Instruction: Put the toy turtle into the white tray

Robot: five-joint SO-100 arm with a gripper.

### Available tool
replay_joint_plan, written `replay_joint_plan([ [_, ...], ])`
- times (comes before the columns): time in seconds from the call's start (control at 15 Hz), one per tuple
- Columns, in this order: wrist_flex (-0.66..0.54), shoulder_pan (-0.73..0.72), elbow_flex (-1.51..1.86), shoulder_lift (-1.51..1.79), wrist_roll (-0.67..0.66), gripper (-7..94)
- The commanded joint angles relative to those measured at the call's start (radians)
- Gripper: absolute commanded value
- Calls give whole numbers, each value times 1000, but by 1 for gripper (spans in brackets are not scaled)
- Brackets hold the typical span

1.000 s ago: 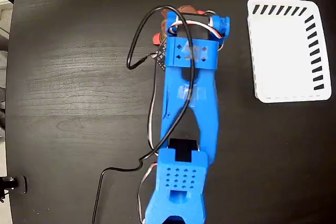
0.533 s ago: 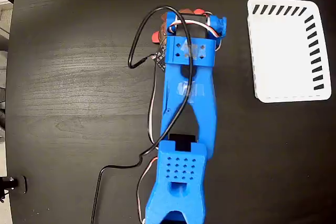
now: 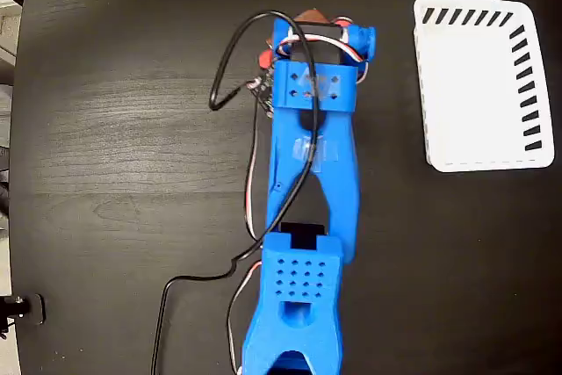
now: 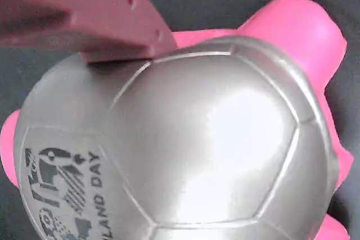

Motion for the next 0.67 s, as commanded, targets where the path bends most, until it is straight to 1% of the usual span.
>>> replay_joint_plan([
  [0.0, 40, 9, -66, 141, 101, 0],
  [0.13, 49, 18, 28, 281, 172, 0],
  [0.27, 34, 37, 207, 468, 186, 0],
  [0.47, -92, 100, 557, 798, 193, 0],
  [0.6, -153, 158, 733, 982, 201, 0],
])
